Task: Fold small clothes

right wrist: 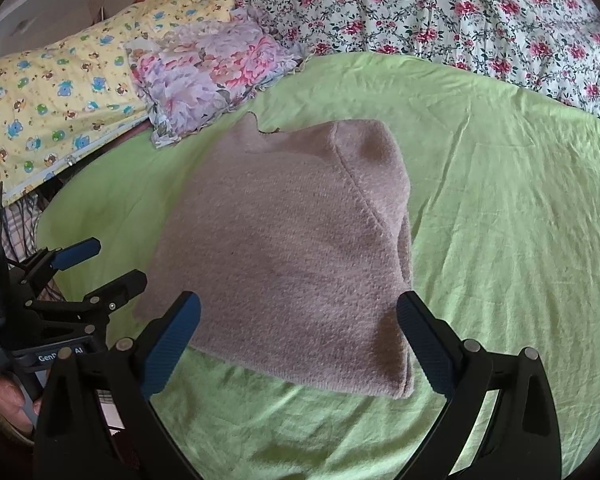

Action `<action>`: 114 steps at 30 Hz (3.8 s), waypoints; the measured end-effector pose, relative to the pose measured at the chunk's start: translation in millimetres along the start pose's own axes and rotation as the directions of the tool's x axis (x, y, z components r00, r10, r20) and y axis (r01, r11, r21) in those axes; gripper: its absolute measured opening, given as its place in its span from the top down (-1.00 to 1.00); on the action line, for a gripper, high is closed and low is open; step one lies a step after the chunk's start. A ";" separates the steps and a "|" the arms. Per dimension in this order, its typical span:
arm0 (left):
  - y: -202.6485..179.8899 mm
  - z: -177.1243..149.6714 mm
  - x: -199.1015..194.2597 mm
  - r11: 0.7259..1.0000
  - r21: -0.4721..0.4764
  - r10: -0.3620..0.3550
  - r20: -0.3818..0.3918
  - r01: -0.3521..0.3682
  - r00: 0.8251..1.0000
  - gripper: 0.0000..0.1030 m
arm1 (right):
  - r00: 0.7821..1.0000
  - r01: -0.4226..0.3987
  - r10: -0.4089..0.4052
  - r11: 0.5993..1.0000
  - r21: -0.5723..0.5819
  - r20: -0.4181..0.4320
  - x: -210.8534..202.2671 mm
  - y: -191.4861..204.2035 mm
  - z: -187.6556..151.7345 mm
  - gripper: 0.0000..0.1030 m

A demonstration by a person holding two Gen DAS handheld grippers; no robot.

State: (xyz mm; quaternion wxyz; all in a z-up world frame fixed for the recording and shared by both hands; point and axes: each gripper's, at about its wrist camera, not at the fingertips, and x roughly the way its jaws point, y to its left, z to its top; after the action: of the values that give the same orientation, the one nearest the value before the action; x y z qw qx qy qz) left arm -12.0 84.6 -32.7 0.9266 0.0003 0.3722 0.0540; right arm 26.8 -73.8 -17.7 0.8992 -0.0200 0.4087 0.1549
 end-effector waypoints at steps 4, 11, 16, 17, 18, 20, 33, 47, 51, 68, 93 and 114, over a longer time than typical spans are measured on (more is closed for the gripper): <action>-3.9 -0.2 -3.1 1.000 0.002 -0.008 0.013 0.008 1.000 -0.80 | 1.000 0.002 -0.002 1.000 0.002 0.007 0.7 -0.2 0.1 -0.91; -4.6 1.9 -1.2 1.000 0.012 -0.015 0.010 0.015 1.000 -0.80 | 1.000 -0.002 0.002 1.000 0.002 0.010 2.1 0.0 0.0 -0.91; -4.9 2.0 -0.3 1.000 0.012 -0.015 0.004 0.015 1.000 -0.80 | 1.000 -0.002 0.002 1.000 -0.001 0.000 5.1 2.1 -0.7 -0.91; -4.9 2.1 0.1 1.000 0.013 -0.015 0.003 0.015 1.000 -0.80 | 1.000 -0.002 0.002 1.000 -0.002 0.000 5.3 2.8 -0.9 -0.91; -4.6 2.1 0.5 1.000 0.013 -0.015 0.003 0.015 1.000 -0.80 | 1.000 -0.002 0.002 1.000 -0.001 0.000 5.6 3.5 -0.9 -0.91; -3.9 2.1 0.7 1.000 0.008 -0.015 0.003 0.015 1.000 -0.80 | 1.000 0.000 0.000 1.000 0.001 0.000 6.1 5.1 -1.0 -0.91; -7.6 1.5 0.6 1.000 0.012 -0.021 0.002 0.021 1.000 -0.80 | 1.000 0.001 -0.001 1.000 -0.006 -0.002 7.7 7.5 -0.9 -0.91; -8.7 0.7 0.0 1.000 0.011 -0.019 0.003 0.019 1.000 -0.80 | 1.000 0.004 -0.004 1.000 -0.005 0.002 7.7 10.3 -0.4 -0.91; -8.9 0.5 -1.2 1.000 0.011 -0.018 0.006 0.018 1.000 -0.80 | 1.000 0.006 -0.006 1.000 -0.007 0.006 6.8 11.7 0.4 -0.91; -6.3 3.4 -3.1 1.000 0.012 -0.012 0.009 0.012 1.000 -0.80 | 1.000 0.006 -0.006 1.000 -0.007 0.013 4.0 10.9 1.3 -0.91; -8.1 1.7 -5.3 1.000 0.012 -0.011 0.016 0.011 1.000 -0.80 | 1.000 0.008 -0.008 1.000 -0.006 0.014 2.7 11.8 2.1 -0.91; -8.1 5.1 -8.5 1.000 0.014 -0.010 0.019 0.010 1.000 -0.80 | 1.000 0.009 -0.009 1.000 -0.010 0.018 0.4 10.8 3.3 -0.91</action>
State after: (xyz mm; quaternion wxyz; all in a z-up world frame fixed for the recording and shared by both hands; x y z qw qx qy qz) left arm -13.7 75.9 -23.5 0.9302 0.0053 0.3639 0.0469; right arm 26.2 -62.9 -14.8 0.9035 -0.0251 0.3996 0.1530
